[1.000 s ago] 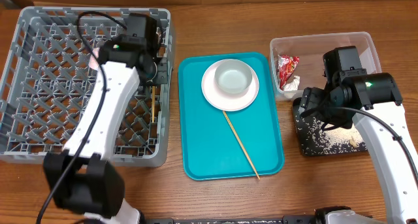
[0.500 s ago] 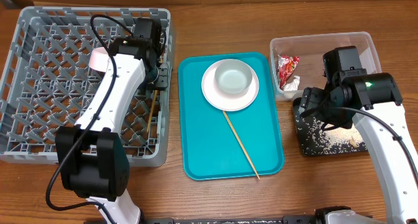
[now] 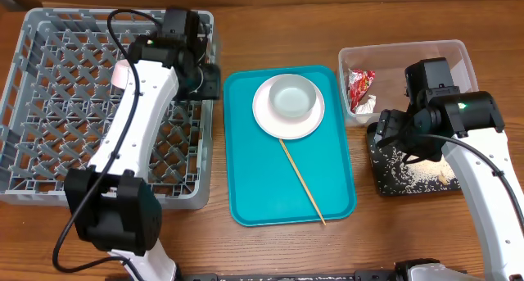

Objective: Sort waste into correct bins and load items into the dishwasher
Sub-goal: 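Return the left gripper to the tray and pinch the second chopstick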

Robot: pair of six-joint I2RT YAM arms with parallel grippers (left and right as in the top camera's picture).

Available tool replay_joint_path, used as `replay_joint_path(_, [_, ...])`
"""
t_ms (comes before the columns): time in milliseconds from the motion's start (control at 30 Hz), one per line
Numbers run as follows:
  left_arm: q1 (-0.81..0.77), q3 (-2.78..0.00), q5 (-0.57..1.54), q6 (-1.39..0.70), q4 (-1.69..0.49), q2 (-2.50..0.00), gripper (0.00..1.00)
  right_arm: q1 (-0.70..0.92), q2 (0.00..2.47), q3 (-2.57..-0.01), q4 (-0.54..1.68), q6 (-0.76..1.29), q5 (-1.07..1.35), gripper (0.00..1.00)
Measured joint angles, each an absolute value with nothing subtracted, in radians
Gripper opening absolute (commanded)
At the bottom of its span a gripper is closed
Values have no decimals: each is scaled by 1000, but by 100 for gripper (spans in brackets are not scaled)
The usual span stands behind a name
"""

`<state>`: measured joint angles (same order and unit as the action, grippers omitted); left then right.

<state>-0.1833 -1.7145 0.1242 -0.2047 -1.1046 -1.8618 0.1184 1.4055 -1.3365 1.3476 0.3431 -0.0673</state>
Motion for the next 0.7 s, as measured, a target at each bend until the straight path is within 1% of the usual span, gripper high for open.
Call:
replay_joint_path(33, [-204, -1716, 144, -237, -1109, -1856, 66, 118, 1406, -1336, 1347, 342, -67, 78])
replay_joint_path(100, [-251, -1717, 166, -295, -1118, -1855, 66, 118, 1406, -1336, 1347, 343, -67, 78])
replay_joint_path(133, [-262, -1716, 170, -305, -1120, -1855, 64, 118, 1406, -1336, 1348, 342, -67, 78])
replay_joint_path(233, [-387, -1694, 172, -455, -1100, -1855, 59, 118, 1406, -1336, 1348, 342, -67, 78])
replay_joint_path(467, [-617, -1571, 165, -696, -974, -1871, 57, 118, 1406, -1336, 1348, 340, -67, 79])
replay_joint_path(700, [-738, -1517, 162, -859, -960, -1963, 55, 118, 1406, -1336, 1347, 340, -67, 79])
